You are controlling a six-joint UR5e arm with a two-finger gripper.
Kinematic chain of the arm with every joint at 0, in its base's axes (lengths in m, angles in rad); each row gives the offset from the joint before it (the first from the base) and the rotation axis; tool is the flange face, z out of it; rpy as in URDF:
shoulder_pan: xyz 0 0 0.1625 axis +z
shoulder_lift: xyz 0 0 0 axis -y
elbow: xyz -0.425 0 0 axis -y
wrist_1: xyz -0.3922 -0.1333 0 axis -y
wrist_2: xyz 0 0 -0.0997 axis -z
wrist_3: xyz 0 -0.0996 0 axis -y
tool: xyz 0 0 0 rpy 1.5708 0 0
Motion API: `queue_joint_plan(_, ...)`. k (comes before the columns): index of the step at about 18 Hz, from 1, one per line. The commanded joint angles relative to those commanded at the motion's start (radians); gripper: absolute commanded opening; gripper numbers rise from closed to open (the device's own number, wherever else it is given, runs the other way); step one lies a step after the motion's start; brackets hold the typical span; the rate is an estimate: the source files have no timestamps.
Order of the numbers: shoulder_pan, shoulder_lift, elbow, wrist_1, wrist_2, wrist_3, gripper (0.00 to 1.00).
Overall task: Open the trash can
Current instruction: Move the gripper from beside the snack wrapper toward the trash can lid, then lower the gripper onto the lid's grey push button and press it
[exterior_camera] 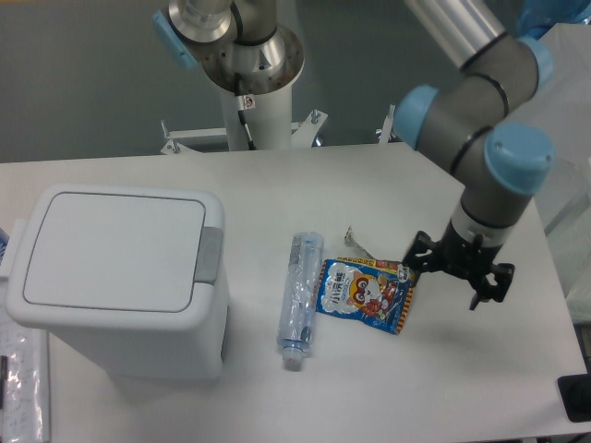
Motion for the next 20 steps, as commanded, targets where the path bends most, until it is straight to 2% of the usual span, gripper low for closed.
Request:
queue_joint_plan(4, -0.063, 0.041, 0.003, -0.005, -0.018, -0.071, 1.0)
queue_joint_plan(7, -0.091, 0.098, 0.008, -0.003, -0.052, -0.164, 1.0)
queue_joint_plan(8, -0.113, 0.129, 0.012, 0.003, -0.122, -0.265, 1.0)
queue_joint_plan(11, -0.123, 0.147, 0.026, 0.011, -0.166, -0.442, 1.0)
queue_joint_plan(13, -0.138, 0.158, 0.032, 0.011, -0.175, -0.467, 1.0)
queue_joint_plan(16, -0.181, 0.198, 0.005, 0.011, -0.176, -0.494, 1.0)
queue_joint_plan(20, -0.226, 0.215, -0.014, 0.011, -0.176, -0.494, 1.0)
